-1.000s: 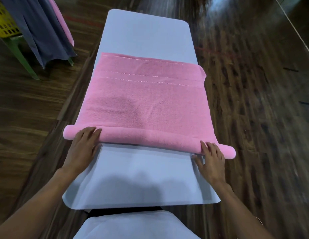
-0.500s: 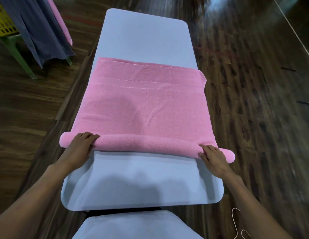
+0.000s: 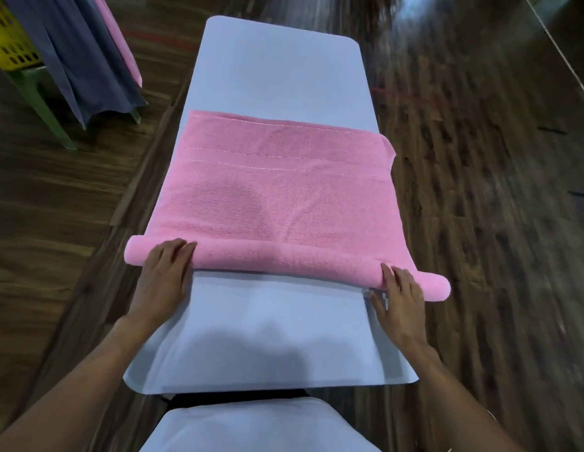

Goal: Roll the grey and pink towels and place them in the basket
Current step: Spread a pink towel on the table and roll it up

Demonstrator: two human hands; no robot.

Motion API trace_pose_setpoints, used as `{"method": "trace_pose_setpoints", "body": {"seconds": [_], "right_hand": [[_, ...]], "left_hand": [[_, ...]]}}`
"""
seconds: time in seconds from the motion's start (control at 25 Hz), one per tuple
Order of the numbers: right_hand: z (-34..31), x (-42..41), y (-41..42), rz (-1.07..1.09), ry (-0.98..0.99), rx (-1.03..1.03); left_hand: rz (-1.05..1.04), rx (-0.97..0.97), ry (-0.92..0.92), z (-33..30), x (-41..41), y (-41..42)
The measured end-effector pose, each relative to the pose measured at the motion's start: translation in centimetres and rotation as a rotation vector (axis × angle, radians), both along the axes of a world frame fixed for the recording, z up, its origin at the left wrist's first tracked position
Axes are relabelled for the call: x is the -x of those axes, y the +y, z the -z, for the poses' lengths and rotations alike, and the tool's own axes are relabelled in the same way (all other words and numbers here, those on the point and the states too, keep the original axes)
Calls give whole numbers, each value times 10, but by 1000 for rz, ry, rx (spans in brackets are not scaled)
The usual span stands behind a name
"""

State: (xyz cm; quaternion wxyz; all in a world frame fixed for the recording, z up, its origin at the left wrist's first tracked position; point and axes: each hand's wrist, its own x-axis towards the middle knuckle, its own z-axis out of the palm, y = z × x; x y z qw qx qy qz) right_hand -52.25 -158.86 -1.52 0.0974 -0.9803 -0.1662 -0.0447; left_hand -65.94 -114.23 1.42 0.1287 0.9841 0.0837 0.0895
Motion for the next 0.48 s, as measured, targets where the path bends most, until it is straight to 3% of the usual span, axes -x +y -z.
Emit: {"method": "trace_pose_setpoints", "body": {"seconds": [0.24, 0.32, 0.48], "right_hand": [[-8, -37, 7, 7, 94, -69], [-13, -38, 4, -26, 134, -54], [-27, -33, -13, -94, 358, 23]], "left_hand": [[51, 34, 159, 5, -26, 22], [56, 64, 133, 2, -20, 23], [155, 132, 196, 3, -2, 31]]}}
